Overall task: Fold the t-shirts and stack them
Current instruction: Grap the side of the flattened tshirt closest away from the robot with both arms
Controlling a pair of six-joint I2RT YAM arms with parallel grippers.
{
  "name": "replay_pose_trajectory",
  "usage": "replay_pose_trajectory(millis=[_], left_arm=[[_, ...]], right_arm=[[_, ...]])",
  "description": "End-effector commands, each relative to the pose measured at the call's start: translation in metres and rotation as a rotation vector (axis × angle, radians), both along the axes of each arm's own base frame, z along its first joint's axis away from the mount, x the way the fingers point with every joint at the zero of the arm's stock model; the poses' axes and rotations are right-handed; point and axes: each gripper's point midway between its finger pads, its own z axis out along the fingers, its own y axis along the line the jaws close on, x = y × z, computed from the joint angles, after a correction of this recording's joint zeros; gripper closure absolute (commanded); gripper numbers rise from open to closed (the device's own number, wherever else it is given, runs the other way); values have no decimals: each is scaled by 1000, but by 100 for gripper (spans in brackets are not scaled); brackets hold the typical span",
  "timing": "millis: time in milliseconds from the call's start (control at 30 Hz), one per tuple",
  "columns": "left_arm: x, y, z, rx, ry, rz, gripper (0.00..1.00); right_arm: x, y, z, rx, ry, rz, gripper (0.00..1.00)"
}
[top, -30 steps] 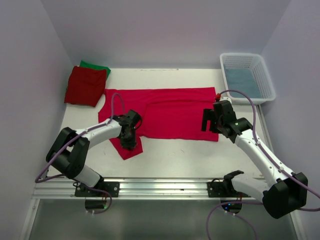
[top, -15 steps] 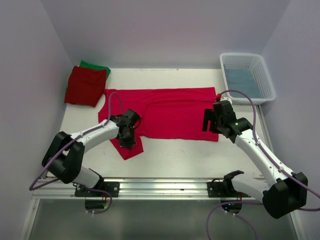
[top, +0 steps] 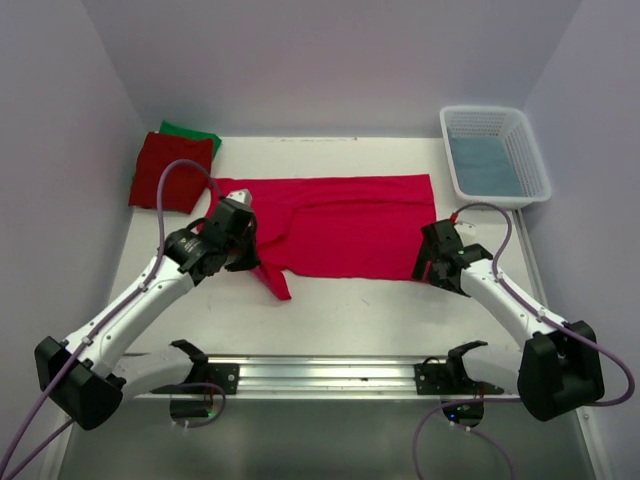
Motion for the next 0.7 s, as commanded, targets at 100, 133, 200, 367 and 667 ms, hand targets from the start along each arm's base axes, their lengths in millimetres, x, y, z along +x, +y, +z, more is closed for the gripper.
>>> replay_pose_trajectory(millis=[100, 133, 200, 367, 667], left_arm=[[-4, 5, 21, -3, -48, -5, 100], [-4, 5, 20, -3, -47, -9, 100], [-5, 5, 14, 1, -28, -15, 100], [-8, 5, 10, -3, -22, -12, 100], [-8, 8, 12, 1, -22, 9, 100]], right_arm=[[22, -16, 8, 14, -177, -246, 9], [24, -16, 3, 29, -173, -250, 11], [34, -14, -1, 78, -191, -267, 18], [50, -12, -20, 151, -165, -321, 43], [49, -3, -41, 268, -108, -383, 46]])
